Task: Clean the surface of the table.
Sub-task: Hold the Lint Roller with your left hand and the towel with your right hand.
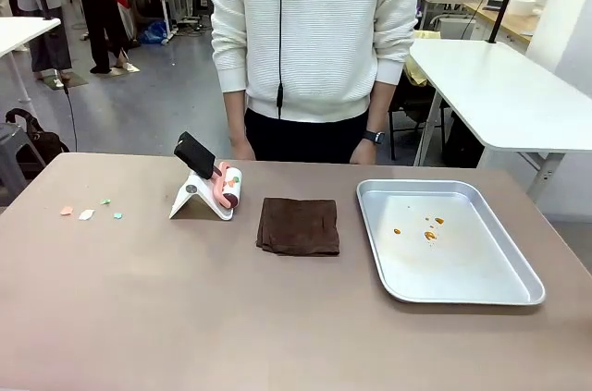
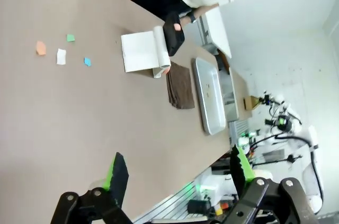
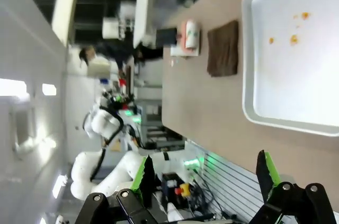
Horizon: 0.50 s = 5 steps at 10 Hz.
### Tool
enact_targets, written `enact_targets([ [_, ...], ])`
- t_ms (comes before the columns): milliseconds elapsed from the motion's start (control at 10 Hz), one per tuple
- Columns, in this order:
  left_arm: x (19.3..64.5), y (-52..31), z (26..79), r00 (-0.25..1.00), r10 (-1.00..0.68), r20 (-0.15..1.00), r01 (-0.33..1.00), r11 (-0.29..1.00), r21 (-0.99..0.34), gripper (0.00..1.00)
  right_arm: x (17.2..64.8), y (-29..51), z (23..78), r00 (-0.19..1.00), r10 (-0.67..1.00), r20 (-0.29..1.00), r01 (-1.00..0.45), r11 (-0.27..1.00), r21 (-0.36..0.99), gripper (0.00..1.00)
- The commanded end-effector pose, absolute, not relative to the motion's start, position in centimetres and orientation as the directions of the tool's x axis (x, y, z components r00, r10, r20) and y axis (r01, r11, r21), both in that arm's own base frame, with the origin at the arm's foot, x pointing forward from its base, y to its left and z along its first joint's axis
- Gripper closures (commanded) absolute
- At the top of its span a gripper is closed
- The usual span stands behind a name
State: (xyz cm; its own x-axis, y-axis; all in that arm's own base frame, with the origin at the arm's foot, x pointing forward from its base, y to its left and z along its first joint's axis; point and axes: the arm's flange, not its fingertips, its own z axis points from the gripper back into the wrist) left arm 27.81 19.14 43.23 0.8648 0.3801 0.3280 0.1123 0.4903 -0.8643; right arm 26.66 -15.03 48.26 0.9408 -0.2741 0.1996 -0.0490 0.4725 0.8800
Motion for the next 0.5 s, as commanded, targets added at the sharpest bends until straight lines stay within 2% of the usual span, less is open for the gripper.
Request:
enact_targets([
  [0, 24.3, 13.1, 38.4, 0.840, 0.438, 0.320, 0.118, 0.428, -0.896, 0.00, 25.9, -16.4, 43.6, 0.920, -0.346, 0.183, -0.029, 0.406, 0.913, 0.00],
  [400, 23.2, 12.4, 36.5, 0.798, 0.543, 0.262, 0.049, 0.373, -0.926, 0.00, 28.1, -21.1, 40.6, 0.839, -0.537, 0.088, 0.110, 0.325, 0.939, 0.00],
])
